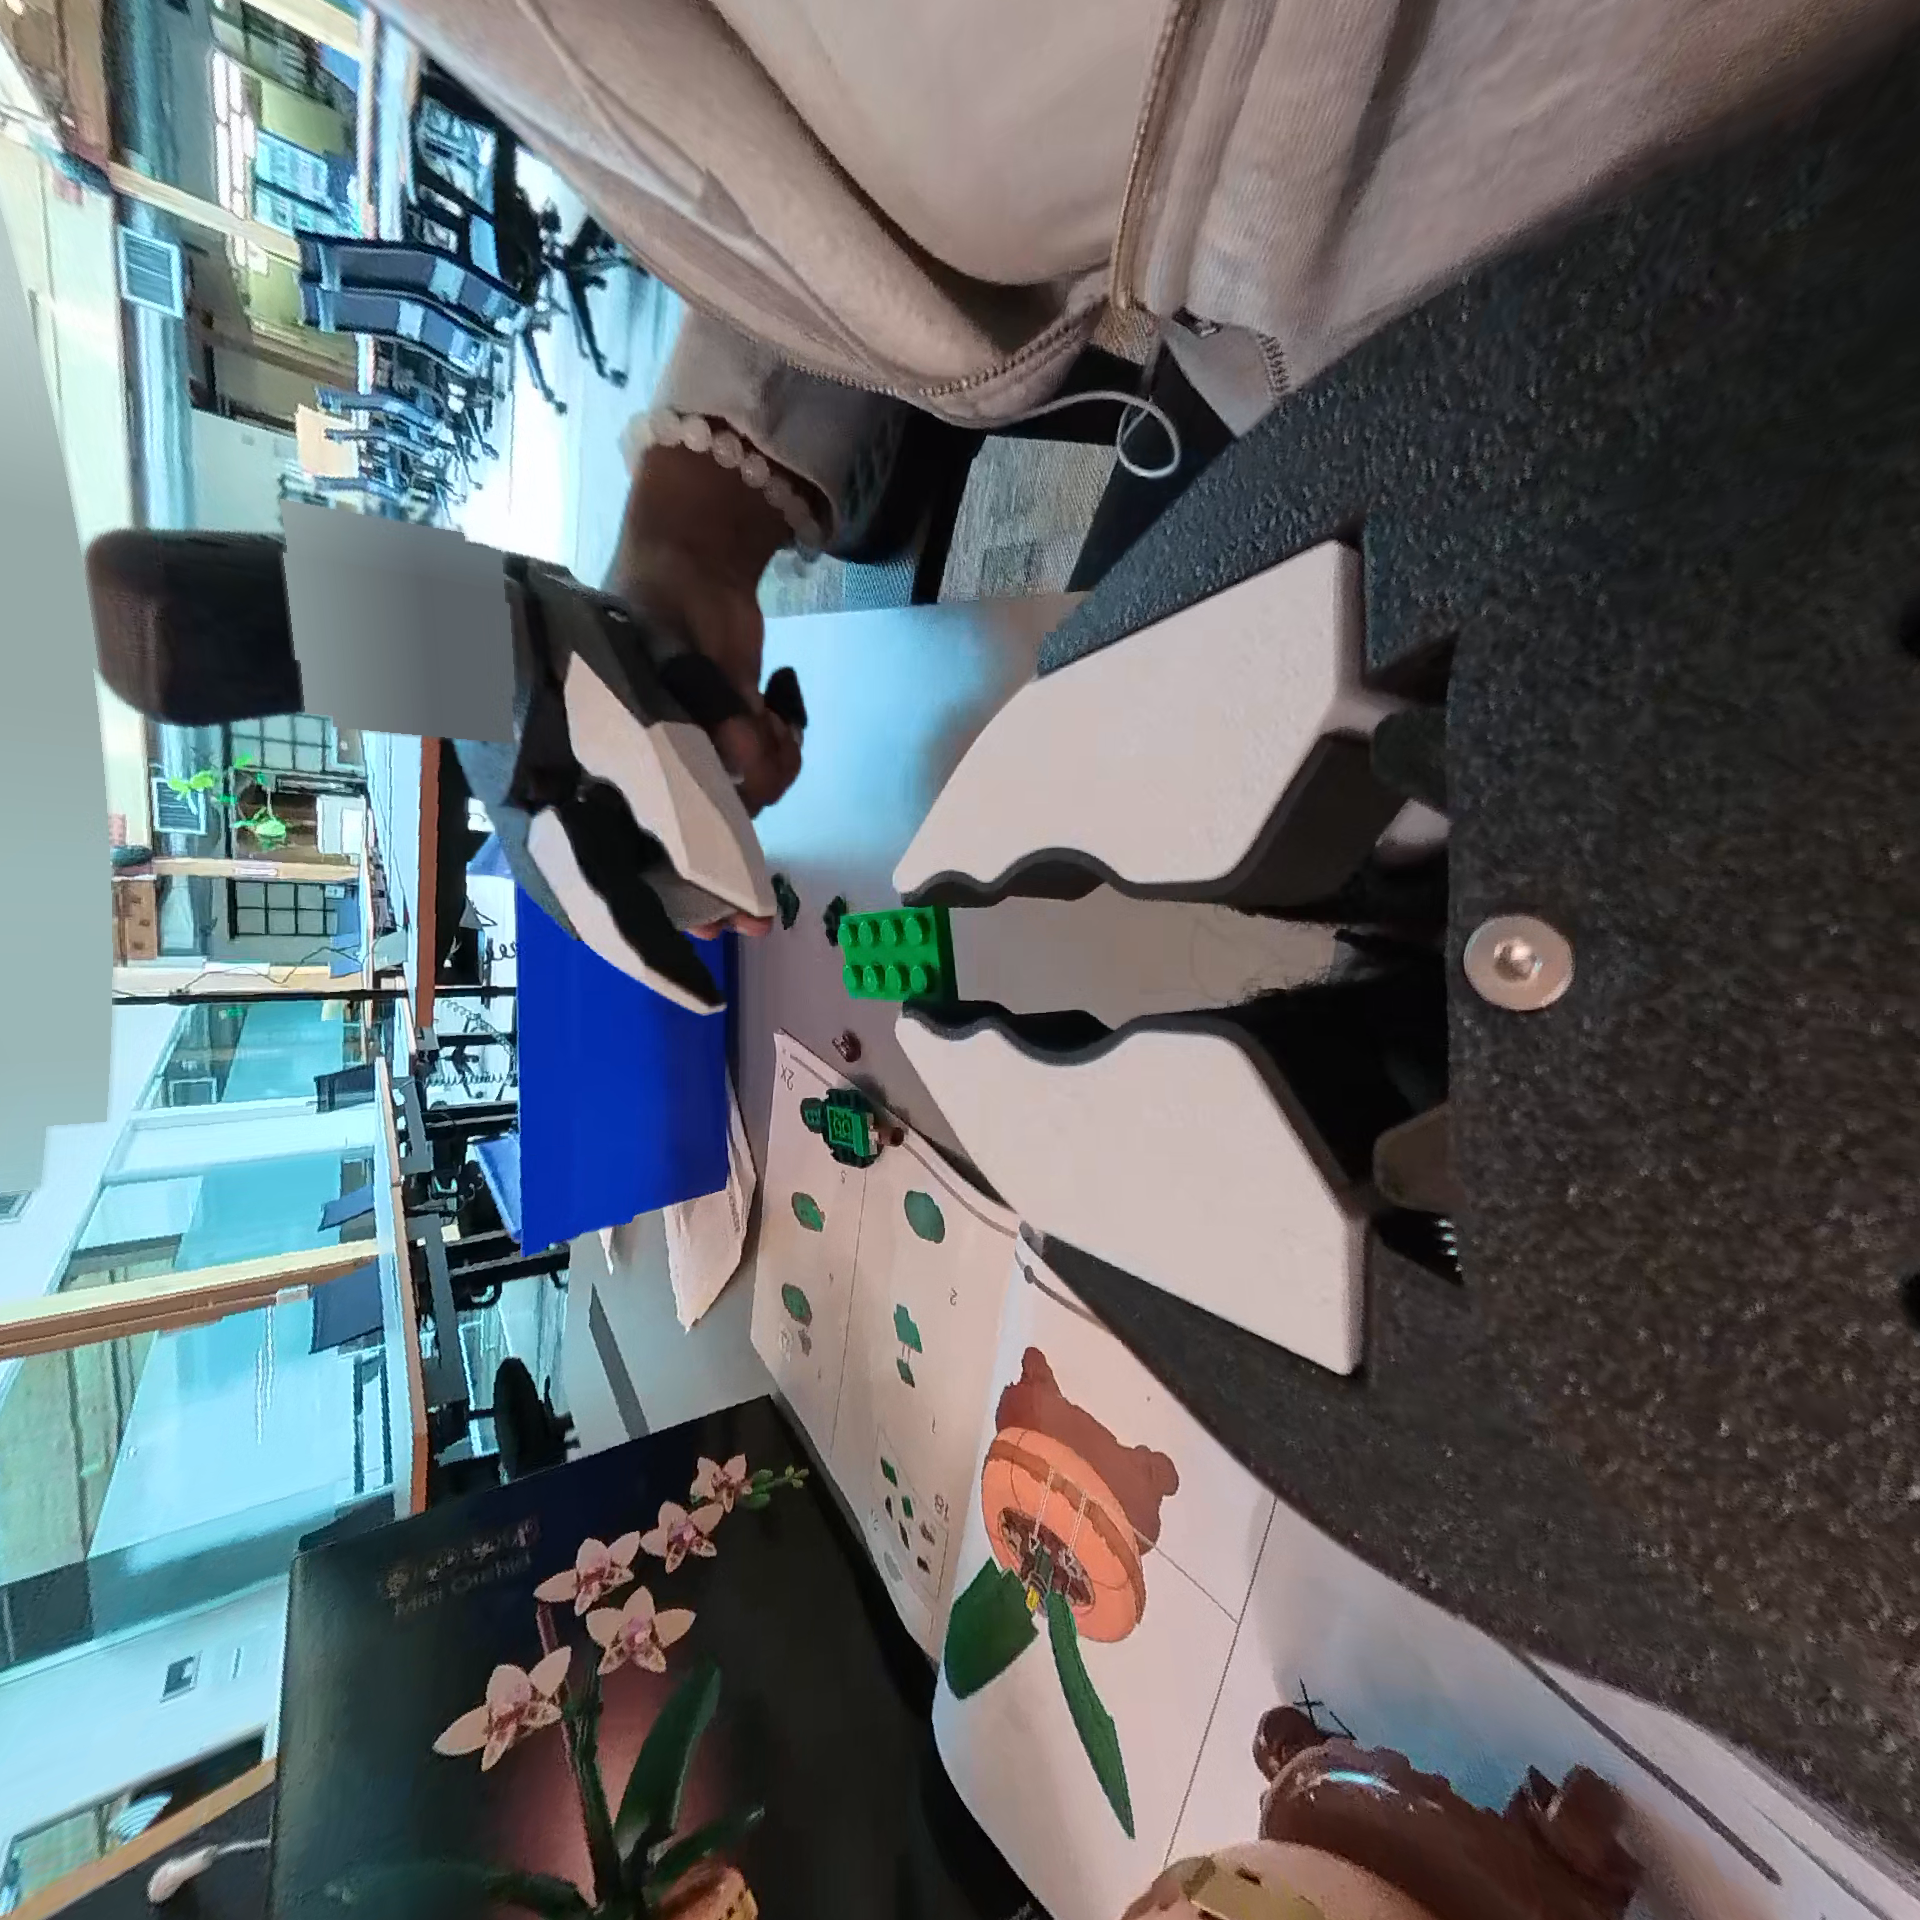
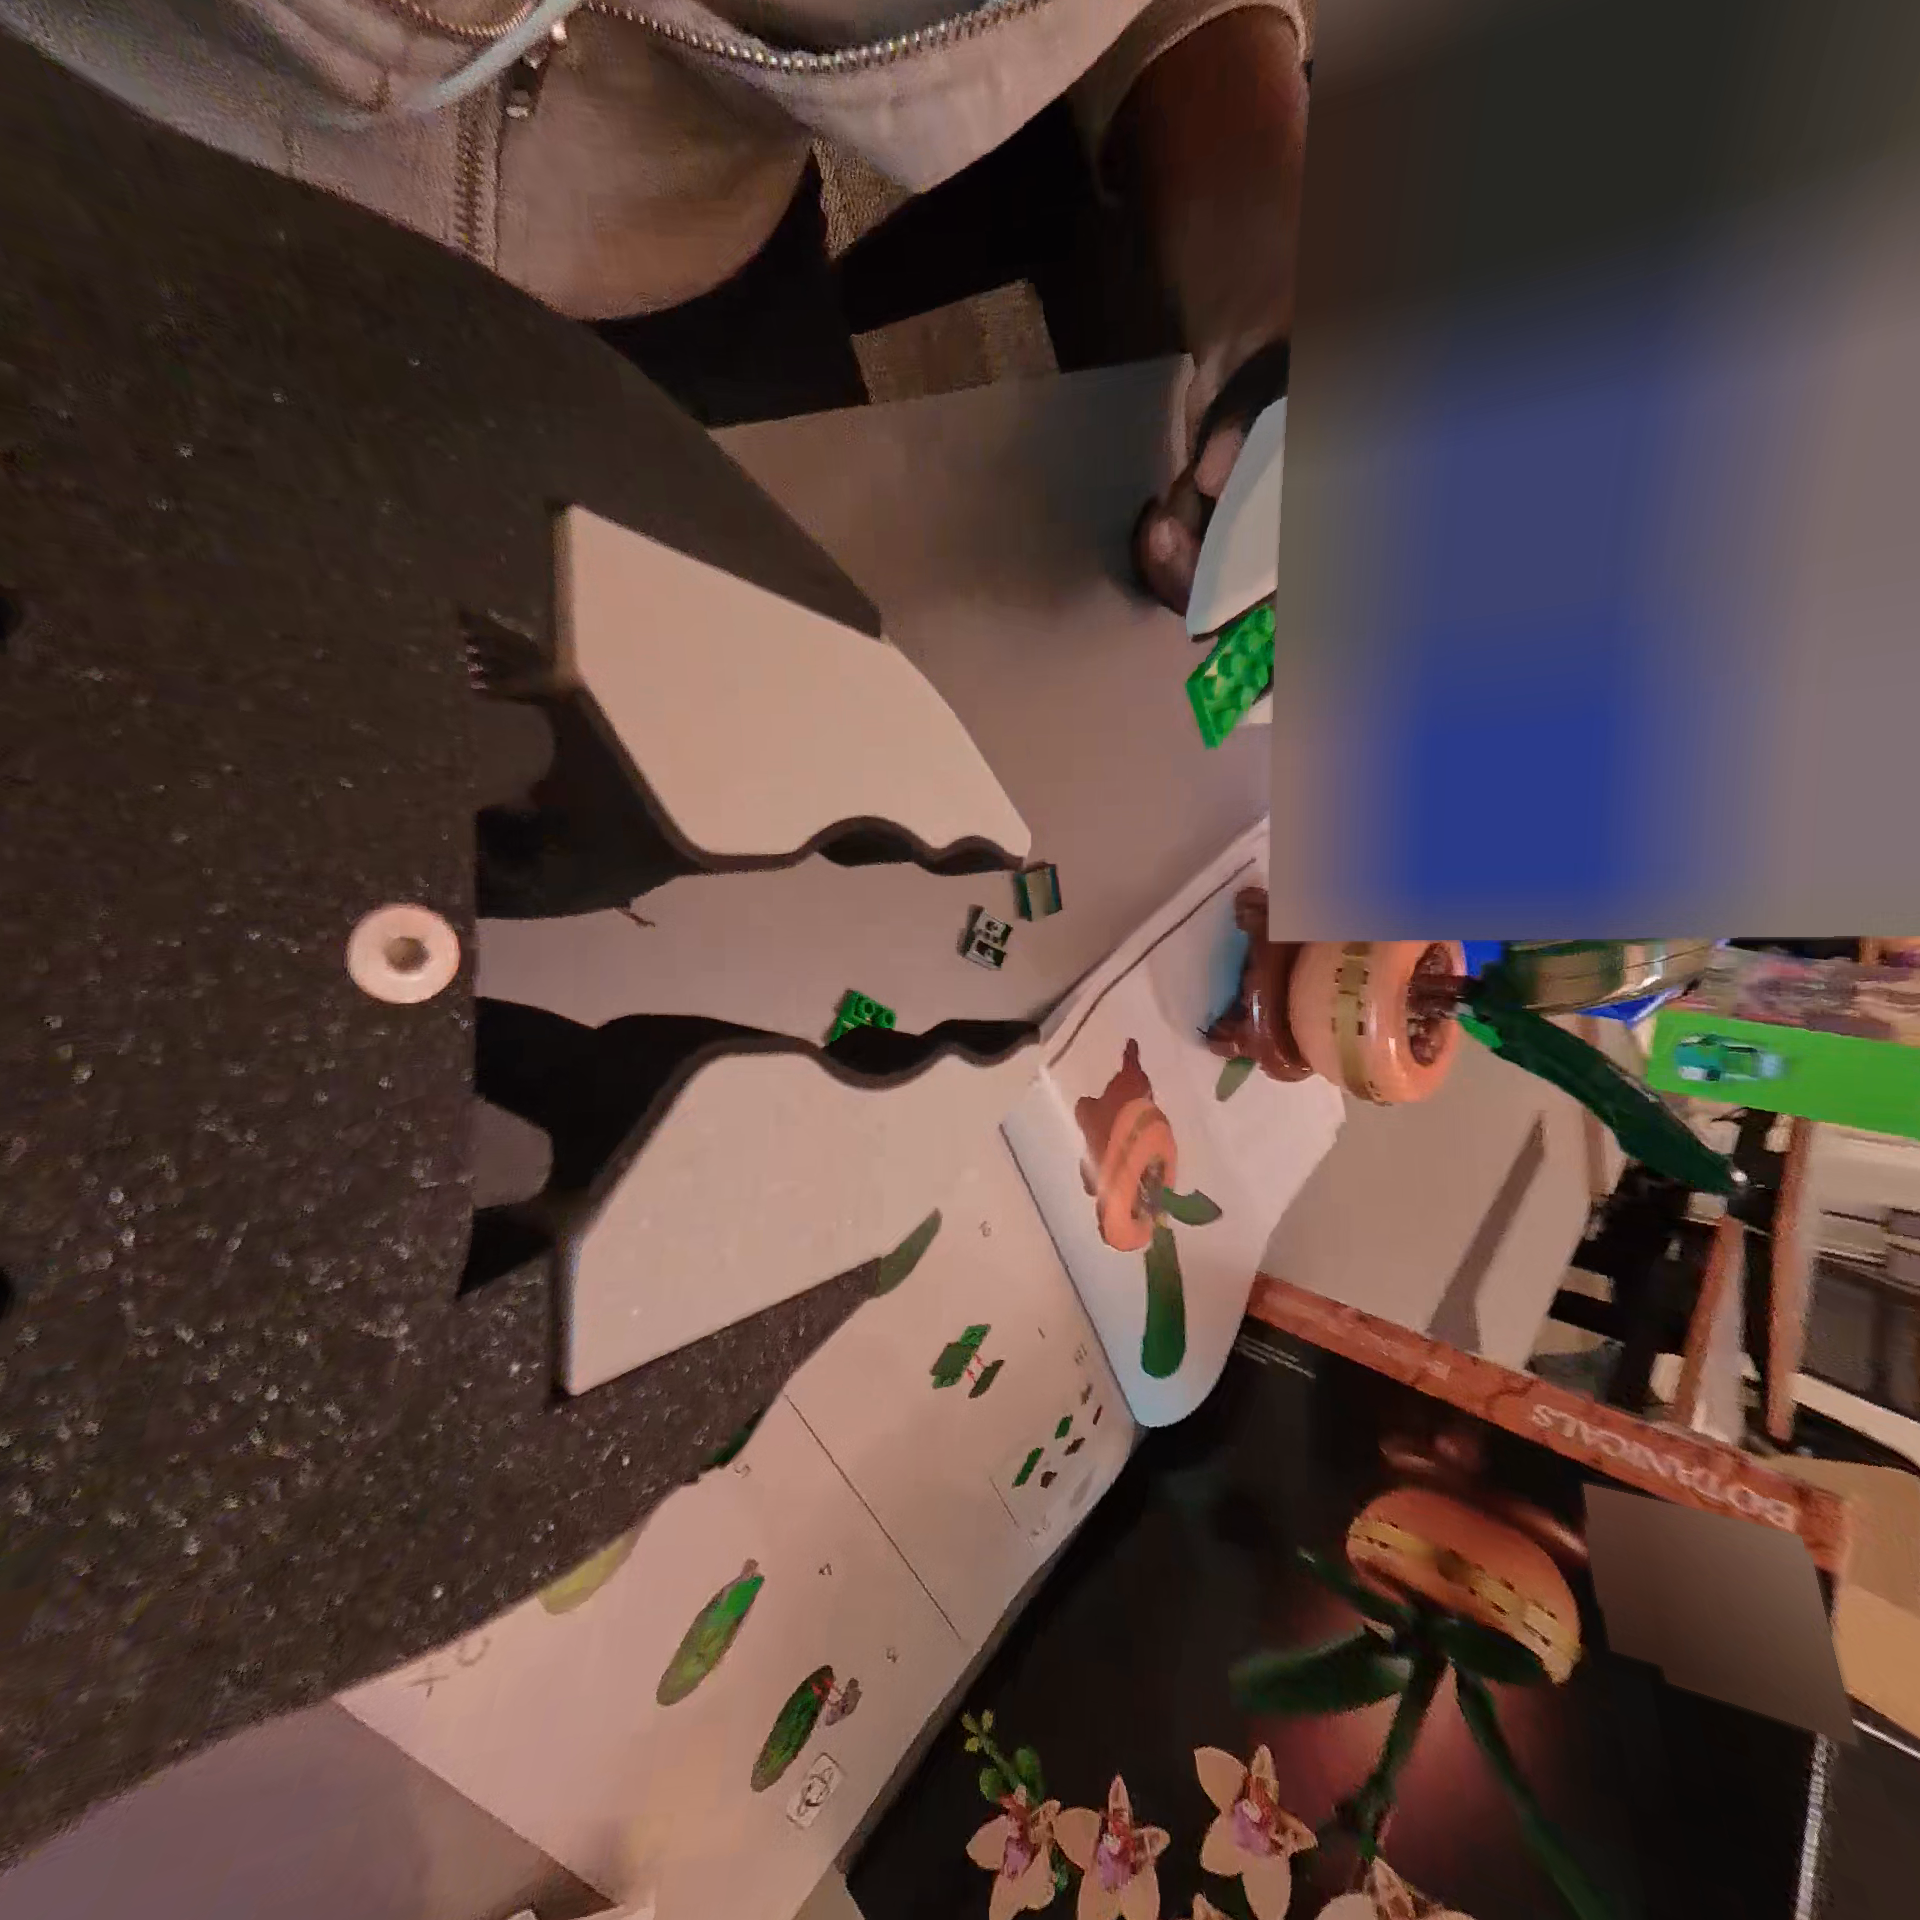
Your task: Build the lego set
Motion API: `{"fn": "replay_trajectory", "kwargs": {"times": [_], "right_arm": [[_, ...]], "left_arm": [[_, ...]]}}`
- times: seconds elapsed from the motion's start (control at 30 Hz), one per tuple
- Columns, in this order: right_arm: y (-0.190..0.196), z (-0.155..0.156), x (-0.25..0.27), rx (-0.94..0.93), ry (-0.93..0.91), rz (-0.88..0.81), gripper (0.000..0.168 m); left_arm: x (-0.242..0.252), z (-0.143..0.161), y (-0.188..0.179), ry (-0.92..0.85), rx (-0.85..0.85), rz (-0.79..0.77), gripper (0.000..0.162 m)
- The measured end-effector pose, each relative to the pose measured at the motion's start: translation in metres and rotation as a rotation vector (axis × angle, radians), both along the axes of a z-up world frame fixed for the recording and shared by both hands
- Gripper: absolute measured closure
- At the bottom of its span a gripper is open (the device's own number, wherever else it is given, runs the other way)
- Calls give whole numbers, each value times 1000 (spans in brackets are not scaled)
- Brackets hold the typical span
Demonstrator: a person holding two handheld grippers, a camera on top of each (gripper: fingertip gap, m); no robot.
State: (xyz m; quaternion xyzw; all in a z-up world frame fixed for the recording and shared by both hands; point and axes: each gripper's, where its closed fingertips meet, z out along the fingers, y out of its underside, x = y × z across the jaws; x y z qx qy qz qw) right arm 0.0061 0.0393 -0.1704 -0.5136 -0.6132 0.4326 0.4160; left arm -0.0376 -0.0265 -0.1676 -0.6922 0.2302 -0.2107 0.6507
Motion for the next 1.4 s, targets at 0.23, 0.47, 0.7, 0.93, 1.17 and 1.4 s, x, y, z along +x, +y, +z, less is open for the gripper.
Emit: {"fn": "replay_trajectory", "kwargs": {"times": [0.23, 0.47, 0.7, 0.93, 1.17, 1.4], "right_arm": [[-20, -50, -26, 116, -222, 41, 157], [-27, -72, -79, 115, -427, 197, 140], [-29, -85, -90, 135, -496, 282, 153], [-35, -65, -57, 3, -424, 200, 153], [-25, -61, -9, -9, -340, 22, 153], [-17, -10, 0, -158, -96, -11, 153]], "left_arm": [[0, -2, -5, 10, -19, -33, 146], [-41, 4, -7, -63, -8, 86, 147], [-58, 14, -14, -168, 28, 118, 146], [-63, 14, -13, -155, 37, 184, 147], [-46, 18, -2, -201, 69, 279, 146], [-33, 11, 21, -128, 37, 411, 146]]}}
